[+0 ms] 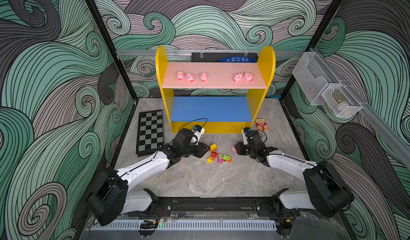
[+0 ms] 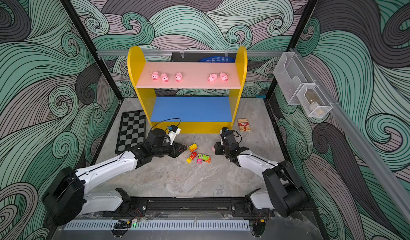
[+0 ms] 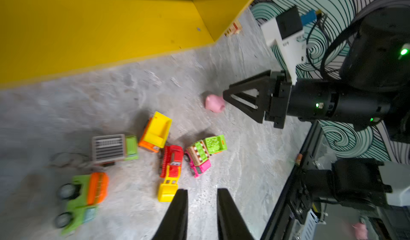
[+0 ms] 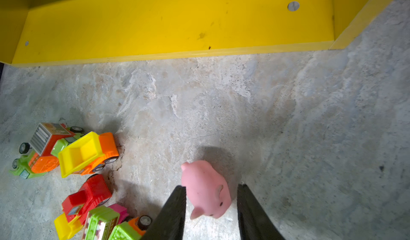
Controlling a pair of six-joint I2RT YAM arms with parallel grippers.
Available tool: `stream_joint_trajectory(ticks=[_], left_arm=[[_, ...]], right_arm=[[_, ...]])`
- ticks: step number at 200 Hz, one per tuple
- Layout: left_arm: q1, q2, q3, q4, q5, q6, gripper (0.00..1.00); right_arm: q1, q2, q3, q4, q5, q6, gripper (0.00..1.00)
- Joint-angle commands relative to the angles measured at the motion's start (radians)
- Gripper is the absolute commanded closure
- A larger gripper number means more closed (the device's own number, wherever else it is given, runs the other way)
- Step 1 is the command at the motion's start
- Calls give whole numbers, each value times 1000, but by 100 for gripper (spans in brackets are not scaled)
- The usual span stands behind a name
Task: Organize plastic toys on shelves
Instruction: Pick up the plastic toy at the center of the board.
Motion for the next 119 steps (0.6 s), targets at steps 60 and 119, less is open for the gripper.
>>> stream_joint_trajectory(ticks=[60,119], left_arm=[[-133,440,277,208,46,-181,92],[-136,615,430,140,-6,-175,100]], right_arm=[[-66,17,-11,-32,29,-3,79],[-68,88,-2,-31,-35,-23,83]])
